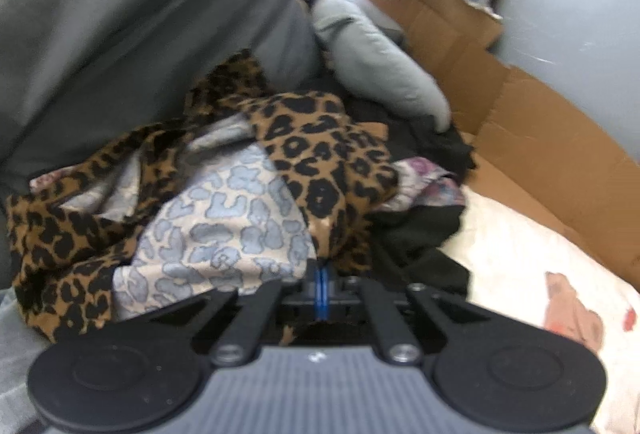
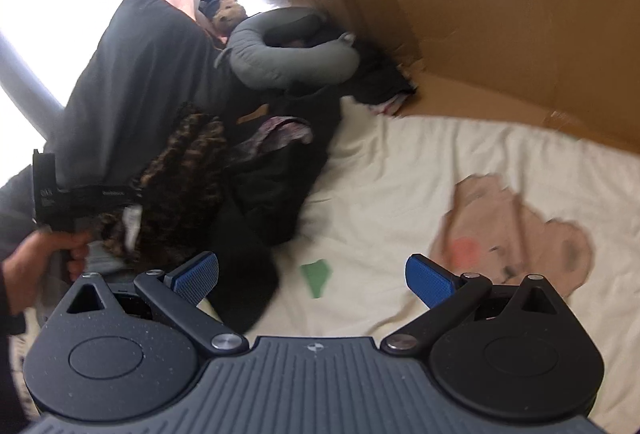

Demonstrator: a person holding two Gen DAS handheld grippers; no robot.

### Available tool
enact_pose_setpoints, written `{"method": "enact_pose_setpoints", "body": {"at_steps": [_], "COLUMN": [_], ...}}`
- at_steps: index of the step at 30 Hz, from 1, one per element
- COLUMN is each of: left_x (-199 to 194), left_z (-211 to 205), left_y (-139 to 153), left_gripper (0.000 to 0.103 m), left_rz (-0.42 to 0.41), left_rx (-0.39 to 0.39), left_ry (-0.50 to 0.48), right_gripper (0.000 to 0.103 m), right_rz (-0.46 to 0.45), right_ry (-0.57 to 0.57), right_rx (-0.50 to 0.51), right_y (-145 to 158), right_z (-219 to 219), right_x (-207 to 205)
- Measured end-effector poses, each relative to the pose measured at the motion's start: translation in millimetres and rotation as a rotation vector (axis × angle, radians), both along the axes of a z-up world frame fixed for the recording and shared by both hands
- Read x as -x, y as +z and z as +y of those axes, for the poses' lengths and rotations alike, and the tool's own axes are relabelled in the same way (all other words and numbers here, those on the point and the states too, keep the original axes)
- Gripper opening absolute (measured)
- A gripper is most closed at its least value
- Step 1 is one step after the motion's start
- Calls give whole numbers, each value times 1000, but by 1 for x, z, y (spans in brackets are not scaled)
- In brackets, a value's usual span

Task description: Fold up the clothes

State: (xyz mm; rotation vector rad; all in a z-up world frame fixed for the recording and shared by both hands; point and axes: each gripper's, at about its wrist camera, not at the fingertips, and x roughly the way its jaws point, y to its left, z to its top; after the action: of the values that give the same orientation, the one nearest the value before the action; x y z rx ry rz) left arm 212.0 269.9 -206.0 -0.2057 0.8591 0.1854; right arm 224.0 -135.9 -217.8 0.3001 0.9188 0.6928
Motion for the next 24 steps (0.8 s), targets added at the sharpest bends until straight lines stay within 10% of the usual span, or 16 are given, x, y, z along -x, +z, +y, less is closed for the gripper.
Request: {"method": "enact_pose_setpoints", "body": {"at_steps": [24], "left_x": [46], "left_z": [-125], "left_y": [5], "left_gripper": [0], "left_rz": [3], "left_rx": [308], "left_ry": [-316], "right_gripper": [102], "right_rz": [191], "right_ry": [63], "right_rx": [-213], "right_y": [-9], "right_z": [32], "right_x": [-3]}}
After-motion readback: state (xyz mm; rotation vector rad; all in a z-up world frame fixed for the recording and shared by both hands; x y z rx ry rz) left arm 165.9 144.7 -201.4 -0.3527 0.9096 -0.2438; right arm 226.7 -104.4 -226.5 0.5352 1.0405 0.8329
